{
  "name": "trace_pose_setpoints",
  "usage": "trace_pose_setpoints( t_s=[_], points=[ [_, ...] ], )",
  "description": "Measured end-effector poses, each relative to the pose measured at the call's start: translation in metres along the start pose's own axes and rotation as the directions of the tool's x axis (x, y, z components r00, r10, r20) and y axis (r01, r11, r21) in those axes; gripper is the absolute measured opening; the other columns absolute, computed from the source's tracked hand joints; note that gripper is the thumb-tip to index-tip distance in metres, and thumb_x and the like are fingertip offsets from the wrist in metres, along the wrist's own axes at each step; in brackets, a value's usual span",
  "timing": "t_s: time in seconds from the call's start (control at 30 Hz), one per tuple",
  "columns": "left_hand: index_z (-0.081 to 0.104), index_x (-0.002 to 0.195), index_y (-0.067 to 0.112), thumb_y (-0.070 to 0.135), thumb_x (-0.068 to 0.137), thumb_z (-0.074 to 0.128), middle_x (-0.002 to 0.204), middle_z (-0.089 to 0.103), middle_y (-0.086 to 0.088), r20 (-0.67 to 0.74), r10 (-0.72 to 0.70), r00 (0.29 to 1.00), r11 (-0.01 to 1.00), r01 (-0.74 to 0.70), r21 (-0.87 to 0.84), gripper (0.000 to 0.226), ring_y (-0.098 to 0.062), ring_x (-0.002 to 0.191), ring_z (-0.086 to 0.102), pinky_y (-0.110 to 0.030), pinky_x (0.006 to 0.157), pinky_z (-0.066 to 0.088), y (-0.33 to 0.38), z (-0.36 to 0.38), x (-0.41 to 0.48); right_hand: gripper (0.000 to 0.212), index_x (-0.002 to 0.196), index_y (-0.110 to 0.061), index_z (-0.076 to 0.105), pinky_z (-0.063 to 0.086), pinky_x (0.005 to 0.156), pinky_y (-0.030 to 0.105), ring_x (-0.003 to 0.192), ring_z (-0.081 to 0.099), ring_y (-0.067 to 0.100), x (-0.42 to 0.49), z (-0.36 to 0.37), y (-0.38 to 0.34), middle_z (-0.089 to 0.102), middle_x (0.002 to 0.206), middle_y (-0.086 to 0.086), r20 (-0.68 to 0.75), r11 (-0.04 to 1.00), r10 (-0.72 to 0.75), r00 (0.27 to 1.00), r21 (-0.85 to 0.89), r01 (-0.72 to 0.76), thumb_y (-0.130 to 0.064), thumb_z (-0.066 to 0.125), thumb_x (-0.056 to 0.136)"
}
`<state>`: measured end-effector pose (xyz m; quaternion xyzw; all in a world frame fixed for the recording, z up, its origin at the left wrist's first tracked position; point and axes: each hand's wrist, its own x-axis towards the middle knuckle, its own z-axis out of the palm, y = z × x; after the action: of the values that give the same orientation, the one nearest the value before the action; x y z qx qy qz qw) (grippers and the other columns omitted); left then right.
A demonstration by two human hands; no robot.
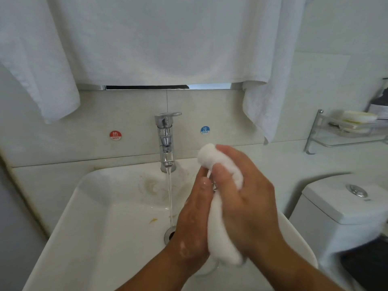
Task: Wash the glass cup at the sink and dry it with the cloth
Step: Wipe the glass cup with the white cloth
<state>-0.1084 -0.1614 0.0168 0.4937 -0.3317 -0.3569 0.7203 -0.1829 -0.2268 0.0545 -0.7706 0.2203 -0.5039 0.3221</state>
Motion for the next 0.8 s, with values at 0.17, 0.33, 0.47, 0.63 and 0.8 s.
trace_pose_setpoints(
  t_s=[0.17,0.33,0.47,0.63,0.8],
  points=[
    [0.079,0.113,0.039,0.067,0.085,0.036,0.114,0.08,0.004,-0.004,-0.111,0.994,0.961,0.106,-0.254,0.058,-0.015,0.109,0.075,-0.036,0.1,0.055,0.007,0.003,0.002,0.048,0.136,-0.034,0.057,0.041,0.112,0.046,0.137,0.049,0.008,-0.032,-0.001,0.022,0.057,0.14,-0.021,0.071,0.949,-0.299,0.952,-0.084,0.304,-0.036,0.062,0.088],
    [0.066,0.136,0.033,0.079,0.073,0.042,0.133,0.07,-0.013,0.102,-0.128,0.986,0.878,0.161,-0.452,0.081,-0.037,0.128,0.064,-0.055,0.114,0.044,0.01,-0.002,0.01,0.041,0.135,-0.029,0.056,0.041,0.107,0.063,0.14,0.048,0.022,-0.035,-0.009,0.04,0.055,0.143,-0.013,0.182,0.831,-0.521,0.834,-0.112,0.544,-0.038,0.06,0.095],
    [0.068,0.132,0.032,0.068,0.084,0.04,0.13,0.073,-0.005,-0.023,-0.019,1.0,0.948,0.011,-0.318,0.066,-0.028,0.124,0.067,-0.045,0.11,0.048,0.01,0.008,0.005,0.04,0.132,-0.03,0.058,0.042,0.111,0.047,0.135,0.053,0.018,-0.036,0.001,0.029,0.06,0.137,-0.014,-0.018,0.941,-0.337,0.941,-0.042,0.336,-0.032,0.058,0.092],
    [0.053,0.125,0.059,0.072,0.094,0.041,0.123,0.061,0.047,-0.119,0.236,0.964,0.966,-0.22,0.138,0.036,0.014,0.126,0.054,-0.008,0.103,0.045,0.01,0.004,0.003,0.032,0.126,-0.05,0.056,0.047,0.096,0.018,0.118,0.059,-0.003,-0.022,0.009,0.001,0.062,0.123,-0.031,0.014,0.982,0.109,0.994,0.154,-0.11,-0.05,0.049,0.095],
    [0.03,0.151,0.056,0.059,0.094,0.037,0.158,0.035,0.028,0.089,0.503,0.859,0.701,-0.467,0.539,0.057,0.007,0.146,0.034,-0.005,0.112,0.03,0.002,0.002,0.001,0.018,0.105,-0.04,0.072,0.053,0.078,0.009,0.093,0.07,-0.004,0.002,-0.013,-0.01,0.073,0.097,-0.027,0.182,0.817,0.412,0.893,0.36,-0.45,-0.035,0.056,0.1]
  ],
)
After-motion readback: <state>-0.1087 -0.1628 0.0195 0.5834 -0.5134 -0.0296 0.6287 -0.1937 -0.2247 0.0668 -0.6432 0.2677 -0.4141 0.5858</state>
